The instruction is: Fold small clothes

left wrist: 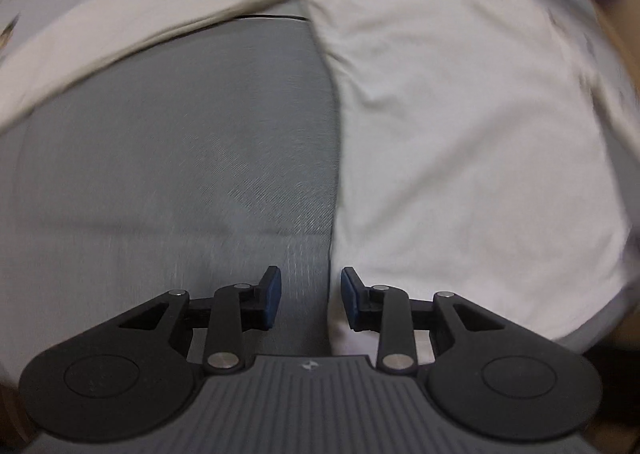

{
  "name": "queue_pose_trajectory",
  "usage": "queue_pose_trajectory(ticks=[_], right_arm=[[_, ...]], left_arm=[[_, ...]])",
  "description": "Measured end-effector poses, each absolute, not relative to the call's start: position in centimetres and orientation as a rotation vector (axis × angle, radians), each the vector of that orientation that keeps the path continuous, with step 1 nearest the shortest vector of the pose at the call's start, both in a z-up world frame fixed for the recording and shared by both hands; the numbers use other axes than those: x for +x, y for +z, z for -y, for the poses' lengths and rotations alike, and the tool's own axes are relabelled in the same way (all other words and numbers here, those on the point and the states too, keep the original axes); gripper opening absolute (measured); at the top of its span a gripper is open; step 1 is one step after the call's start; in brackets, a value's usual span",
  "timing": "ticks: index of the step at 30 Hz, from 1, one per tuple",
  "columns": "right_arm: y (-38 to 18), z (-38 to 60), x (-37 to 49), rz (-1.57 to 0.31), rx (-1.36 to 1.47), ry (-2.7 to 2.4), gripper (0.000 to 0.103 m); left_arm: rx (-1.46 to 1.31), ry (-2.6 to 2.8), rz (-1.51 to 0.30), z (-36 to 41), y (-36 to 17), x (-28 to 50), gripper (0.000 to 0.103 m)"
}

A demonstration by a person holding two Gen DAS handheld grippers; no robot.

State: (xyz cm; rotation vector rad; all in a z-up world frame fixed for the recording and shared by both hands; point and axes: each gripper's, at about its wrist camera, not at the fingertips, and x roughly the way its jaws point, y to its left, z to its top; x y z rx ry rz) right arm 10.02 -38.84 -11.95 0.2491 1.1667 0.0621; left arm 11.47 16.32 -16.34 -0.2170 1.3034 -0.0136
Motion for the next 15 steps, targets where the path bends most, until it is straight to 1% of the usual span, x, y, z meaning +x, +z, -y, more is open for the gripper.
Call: queue_pose_trajectory(ticks=[3,7,8,9,10,11,13,15], right_arm=[[-12.9,38.9,7.9,-1.175,0.281,0.031,0.037],[-13.1,38.2,6.1,-1.137,0.289,0.022,0.037],[-13.0,38.0,5.8,-1.129,0.291,0.024,0.036],[-13.0,38.0,5.8,-1.125,0.303,0.024,0.026],[-13.0,38.1,5.7,-1.125,0.320,0.022,0.016],[-12.9,38.3,5.6,-1.121,0.339,0.018,0.008],[-12.2,38.6,5.3,-1.084,0.365,0.010,0.006],[-10.5,39.1,4.8,-1.013,0.415,0.005,0.005]], left_arm=[[-0.329,-0.029,-1.266,-16.7,-15.5,10.1,0.036],[-0.327,-0.021,-1.281,-15.2,-16.0,9.6,0.036],[-0.319,-0.011,-1.294,-14.8,-16.2,9.5,0.036],[-0.314,-0.006,-1.308,-14.5,-16.6,9.3,0.036],[-0.305,-0.003,-1.320,-14.1,-16.9,9.1,0.030],[-0.293,-0.002,-1.327,-13.9,-17.1,8.8,0.017],[-0.267,-0.005,-1.327,-13.2,-17.0,8.4,0.006],[-0.264,0.005,-1.278,-13.0,-15.8,7.8,0.005]])
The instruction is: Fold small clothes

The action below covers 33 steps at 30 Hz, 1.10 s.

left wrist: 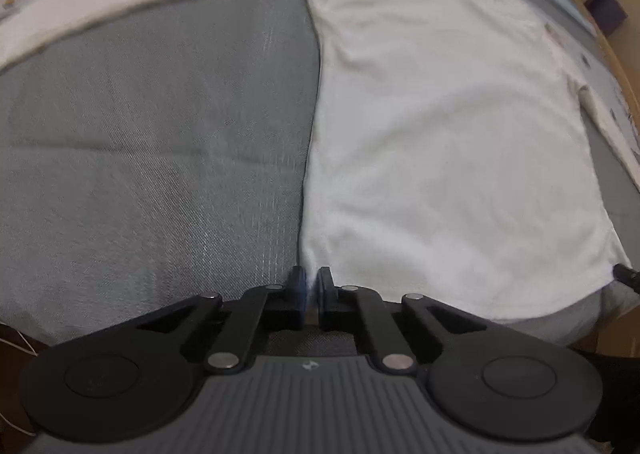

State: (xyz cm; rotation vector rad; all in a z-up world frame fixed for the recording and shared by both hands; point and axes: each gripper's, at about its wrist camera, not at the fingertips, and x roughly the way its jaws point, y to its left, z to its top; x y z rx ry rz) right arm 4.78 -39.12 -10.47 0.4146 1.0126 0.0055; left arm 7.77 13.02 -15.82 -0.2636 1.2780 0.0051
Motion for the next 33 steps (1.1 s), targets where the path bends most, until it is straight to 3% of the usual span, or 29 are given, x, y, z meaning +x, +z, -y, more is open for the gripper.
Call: queue_pose_trajectory(ticks=[4,8,13,15,16,17,18,21,24,30,33], right_arm=[[-9.0,40.5,4.1,-0.975,0.476,-0.028,0.005],[-12.3,40.5,4.5,-1.128,0.437,-0.084,0.005],[-11.6,39.5,4.7,-1.123,0.324,-0.094,0.007],[-11.0,38.9,4.5,-1.105,0.240,-0.147,0.017],[-10.7,38.5,4.3,-1.086,0.197,-0.165,0.022],[-10.7,38.2,4.2,-1.061,0.171,-0.155,0.031],[-10.5,37.9,3.9,-1.037,0.166,-0.126,0.032],[-10.5,36.6,4.1,-1.007,0.169,-0.027,0.032],[-13.3,36.1,4.9,-1.180,0.142,-0.029,0.032],[-12.3,35.6,4.6,-1.103,0.097,-0.013,0.033],[-13.6,35.8,4.8,-1.169,0.092,-0.037,0.033]], left_arm=[[-0.298,0.026,-1.171,-13.5,-12.9,5.7,0.005],[-0.172,0.066,-1.306,-12.1,-15.5,6.0,0.005],[-0.150,0.068,-1.294,-11.5,-15.2,6.3,0.008],[-0.125,0.101,-1.259,-11.6,-14.7,6.3,0.015],[-0.123,0.106,-1.245,-11.7,-14.5,6.3,0.026],[-0.138,0.091,-1.222,-11.7,-14.1,6.3,0.029],[-0.154,0.069,-1.204,-11.3,-13.9,6.4,0.029],[-0.147,-0.006,-1.210,-10.1,-14.0,6.4,0.029],[-0.021,0.016,-1.406,-9.0,-17.5,6.8,0.030],[-0.049,0.001,-1.270,-8.8,-15.1,7.0,0.031],[-0.057,0.022,-1.328,-9.0,-16.2,7.6,0.031]])
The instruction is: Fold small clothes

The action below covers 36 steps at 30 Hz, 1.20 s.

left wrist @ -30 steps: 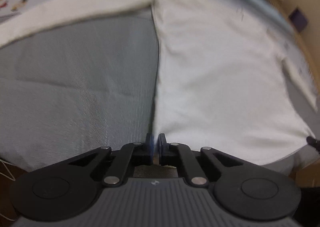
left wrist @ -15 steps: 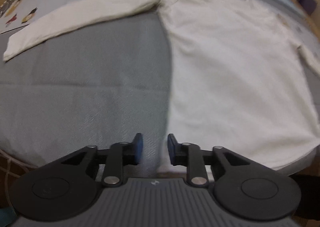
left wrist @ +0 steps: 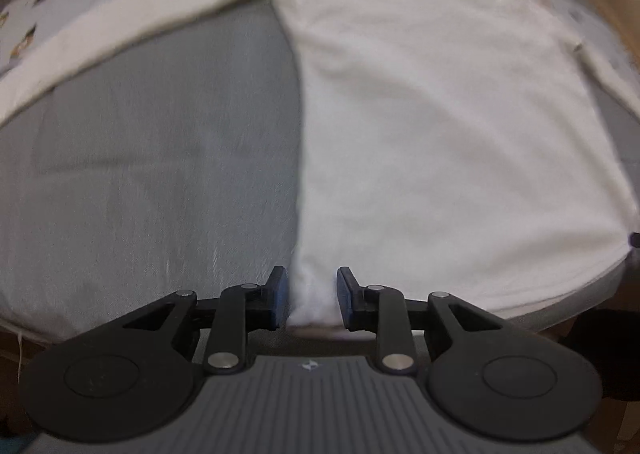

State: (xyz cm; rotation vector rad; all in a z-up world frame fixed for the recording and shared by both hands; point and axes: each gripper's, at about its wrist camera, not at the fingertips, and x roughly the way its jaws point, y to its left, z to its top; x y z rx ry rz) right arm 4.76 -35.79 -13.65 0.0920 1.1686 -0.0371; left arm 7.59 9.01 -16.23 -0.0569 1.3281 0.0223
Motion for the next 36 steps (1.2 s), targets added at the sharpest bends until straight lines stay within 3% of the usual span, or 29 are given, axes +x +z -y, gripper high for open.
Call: queue_pose_trajectory(ticks=[1,3,6,14,22,25,27,31,36], right_arm=[[-13.6,35.8,4.8,-1.165,0.107,-0.037,0.031],[-13.1,35.6,4.8,-1.156,0.114,-0.004,0.004],[-12.2,35.9,4.4,-1.131,0.113,0.006,0.003],[-12.9,35.9,4.4,-1.204,0.064,-0.037,0.003],[-9.6,35.2,4.3,-0.933,0.026,-0.064,0.007],[-12.0,33.9,4.8,-1.069,0.017,0.025,0.022],[-13.4,33.4,4.7,-1.117,-0.020,0.019,0.023],[-13.1,33.1,5.2,-1.103,-0.033,0.030,0.024],[-12.7,33.2,5.4,-1.082,-0.006,0.030,0.025]], left_arm=[[-0.048,0.031,-1.369,-9.0,-17.0,7.5,0.026],[-0.040,0.001,-1.370,-8.8,-17.2,7.4,0.011],[-0.032,-0.013,-1.340,-8.4,-16.4,7.6,0.007],[0.013,-0.014,-1.388,-8.5,-16.9,6.7,0.007],[-0.031,-0.043,-1.158,-8.1,-13.5,6.6,0.010],[-0.011,-0.074,-1.249,-7.0,-15.3,6.9,0.011],[0.055,-0.061,-1.357,-6.4,-17.3,6.8,0.013],[0.015,-0.090,-1.255,-6.1,-15.8,6.8,0.016],[0.054,-0.076,-1.327,-5.7,-17.5,7.2,0.019]])
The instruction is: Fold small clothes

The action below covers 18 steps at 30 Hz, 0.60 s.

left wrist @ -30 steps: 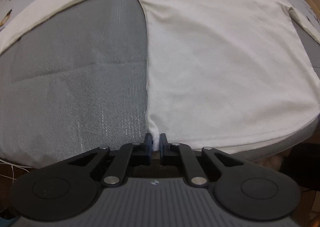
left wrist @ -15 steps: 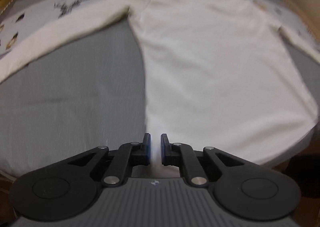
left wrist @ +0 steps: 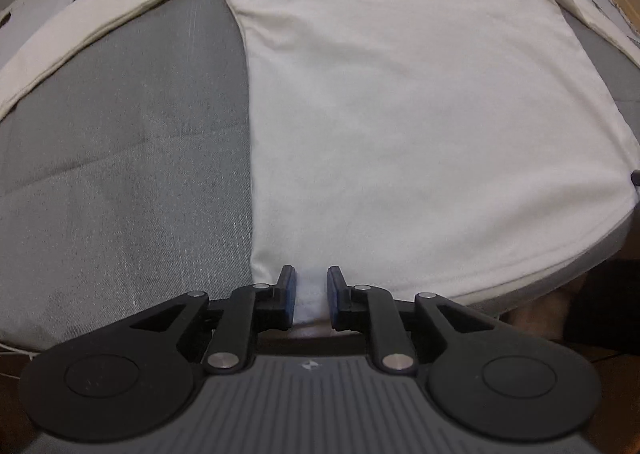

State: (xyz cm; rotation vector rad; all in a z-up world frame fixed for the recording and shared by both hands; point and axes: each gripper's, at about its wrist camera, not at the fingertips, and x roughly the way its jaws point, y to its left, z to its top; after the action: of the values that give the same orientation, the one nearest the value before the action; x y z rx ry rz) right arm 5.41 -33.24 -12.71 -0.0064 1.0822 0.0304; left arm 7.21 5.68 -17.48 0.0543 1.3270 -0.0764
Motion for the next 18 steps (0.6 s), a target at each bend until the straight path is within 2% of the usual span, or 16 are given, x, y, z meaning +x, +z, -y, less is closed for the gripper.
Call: queue_pose_trajectory(ticks=[3,5,7,11,14,16,17,18], right_arm=[[-11.0,33.0,4.6,-0.990,0.004,0.050,0.025],[-9.6,32.7,4.4,-0.907,-0.002,0.063,0.025],[-8.2,32.3,4.4,-0.830,-0.014,0.065,0.025],[-5.6,32.0,4.8,-0.687,-0.013,0.039,0.025],[-3.2,31.8,5.5,-0.561,0.008,0.018,0.026],[-1.1,31.0,5.5,-0.453,-0.006,-0.014,0.035],[-0.2,30.7,5.8,-0.405,-0.026,-0.032,0.049],[0.6,30.3,6.2,-0.361,-0.047,-0.043,0.056]], left_arm=[[0.001,-0.104,-1.215,-5.7,-15.2,7.1,0.022],[-0.028,-0.091,-1.114,-6.1,-13.5,7.1,0.035],[-0.043,-0.063,-1.013,-6.4,-11.9,7.3,0.041],[-0.034,-0.042,-0.829,-6.5,-8.8,7.2,0.050],[0.029,-0.047,-0.732,-6.3,-6.4,7.4,0.052],[0.043,-0.044,-0.685,-6.6,-4.7,7.9,0.055],[0.040,-0.045,-0.661,-7.2,-4.0,8.4,0.060],[0.042,-0.040,-0.644,-7.2,-3.2,9.2,0.063]])
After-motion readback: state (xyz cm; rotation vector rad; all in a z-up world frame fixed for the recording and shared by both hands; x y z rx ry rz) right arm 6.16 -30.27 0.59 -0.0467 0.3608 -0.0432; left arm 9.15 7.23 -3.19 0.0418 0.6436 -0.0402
